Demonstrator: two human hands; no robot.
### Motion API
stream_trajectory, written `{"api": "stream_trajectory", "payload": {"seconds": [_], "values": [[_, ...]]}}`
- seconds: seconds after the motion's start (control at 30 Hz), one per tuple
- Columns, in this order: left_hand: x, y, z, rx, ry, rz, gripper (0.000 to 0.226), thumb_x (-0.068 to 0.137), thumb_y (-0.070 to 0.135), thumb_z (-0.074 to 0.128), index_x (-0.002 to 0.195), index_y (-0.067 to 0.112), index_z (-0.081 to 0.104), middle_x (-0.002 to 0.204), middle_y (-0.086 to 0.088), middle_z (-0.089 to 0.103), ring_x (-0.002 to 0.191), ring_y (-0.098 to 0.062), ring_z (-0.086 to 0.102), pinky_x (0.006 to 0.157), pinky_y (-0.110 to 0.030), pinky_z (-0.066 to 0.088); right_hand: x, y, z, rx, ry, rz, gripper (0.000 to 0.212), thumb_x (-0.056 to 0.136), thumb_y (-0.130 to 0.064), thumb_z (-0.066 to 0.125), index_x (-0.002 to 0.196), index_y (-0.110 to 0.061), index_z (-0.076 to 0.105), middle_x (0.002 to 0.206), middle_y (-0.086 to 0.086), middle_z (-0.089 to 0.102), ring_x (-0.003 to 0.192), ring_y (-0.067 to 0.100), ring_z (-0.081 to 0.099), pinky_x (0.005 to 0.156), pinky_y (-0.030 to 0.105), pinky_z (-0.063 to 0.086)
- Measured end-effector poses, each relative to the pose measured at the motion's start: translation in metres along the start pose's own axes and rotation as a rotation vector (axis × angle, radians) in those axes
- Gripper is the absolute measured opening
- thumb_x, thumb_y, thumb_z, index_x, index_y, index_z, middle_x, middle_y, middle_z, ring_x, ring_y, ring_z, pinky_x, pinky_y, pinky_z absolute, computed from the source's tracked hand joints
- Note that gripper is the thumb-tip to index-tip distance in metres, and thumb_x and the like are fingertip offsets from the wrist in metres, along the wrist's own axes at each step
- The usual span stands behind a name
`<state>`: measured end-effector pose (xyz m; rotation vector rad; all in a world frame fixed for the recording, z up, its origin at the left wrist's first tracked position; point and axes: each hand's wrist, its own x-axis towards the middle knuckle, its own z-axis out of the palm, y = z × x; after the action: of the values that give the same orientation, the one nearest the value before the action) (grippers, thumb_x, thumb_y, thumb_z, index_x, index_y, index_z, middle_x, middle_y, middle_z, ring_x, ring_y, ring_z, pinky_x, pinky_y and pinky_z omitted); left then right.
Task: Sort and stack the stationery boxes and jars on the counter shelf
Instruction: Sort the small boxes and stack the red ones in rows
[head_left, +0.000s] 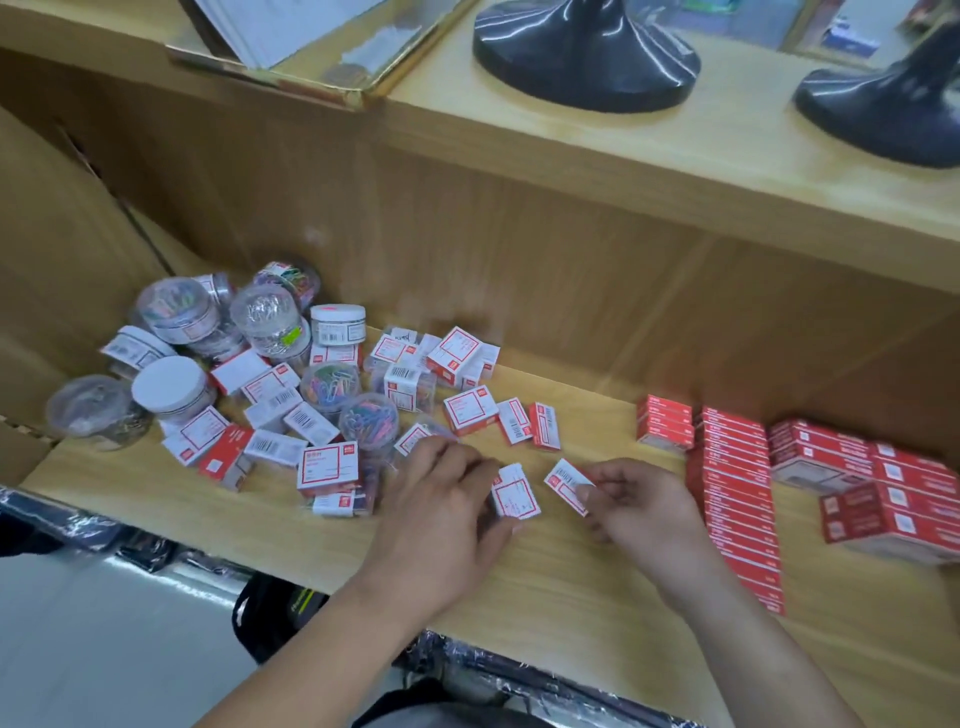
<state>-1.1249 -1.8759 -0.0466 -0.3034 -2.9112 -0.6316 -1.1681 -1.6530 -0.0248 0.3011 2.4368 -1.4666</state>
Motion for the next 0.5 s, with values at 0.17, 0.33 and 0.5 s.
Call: {"api": "stream_trajectory", "payload": {"seconds": [0.17,0.33,0.5], "values": [[0.013,0.008,0.004,0.028,-0.106,0.057,0.062,0.082,0.046,0.054,0.139,0.02,0.058,0.119,0.006,0.065,0.128,-0.029,0.045,0.111,-0.042,0.039,-0.014,-0.001,-0.008,0.091,0.047,0.023,0.009,0.086,-0.006,0.076,0.09,-0.013,0.073,0.073,0.004,0.075,0.061,0.019,0.065,0.065,0.046,0.058],[0.019,0.012,0.001,-0.024,-0.09,0.076,0.057,0.082,0.039,0.056,0.135,0.019,0.061,0.122,0.006,0.064,0.124,-0.026,0.047,0.108,-0.039,0.042,-0.016,-0.004,-0.029,-0.091,0.132,-0.078,0.012,0.081,-0.007,0.079,0.079,-0.018,0.073,0.07,-0.004,0.073,0.06,0.006,0.065,0.055,0.016,0.047],[0.03,0.012,0.007,-0.098,0.026,0.066,0.031,0.082,0.033,0.061,0.106,0.019,0.074,0.108,0.005,0.066,0.106,-0.024,0.054,0.091,-0.037,0.051,0.007,-0.003,-0.063,-0.657,0.339,-0.322,0.017,0.079,-0.02,0.08,0.092,-0.031,0.076,0.089,-0.008,0.059,0.091,0.016,0.059,0.081,0.03,0.051]]}}
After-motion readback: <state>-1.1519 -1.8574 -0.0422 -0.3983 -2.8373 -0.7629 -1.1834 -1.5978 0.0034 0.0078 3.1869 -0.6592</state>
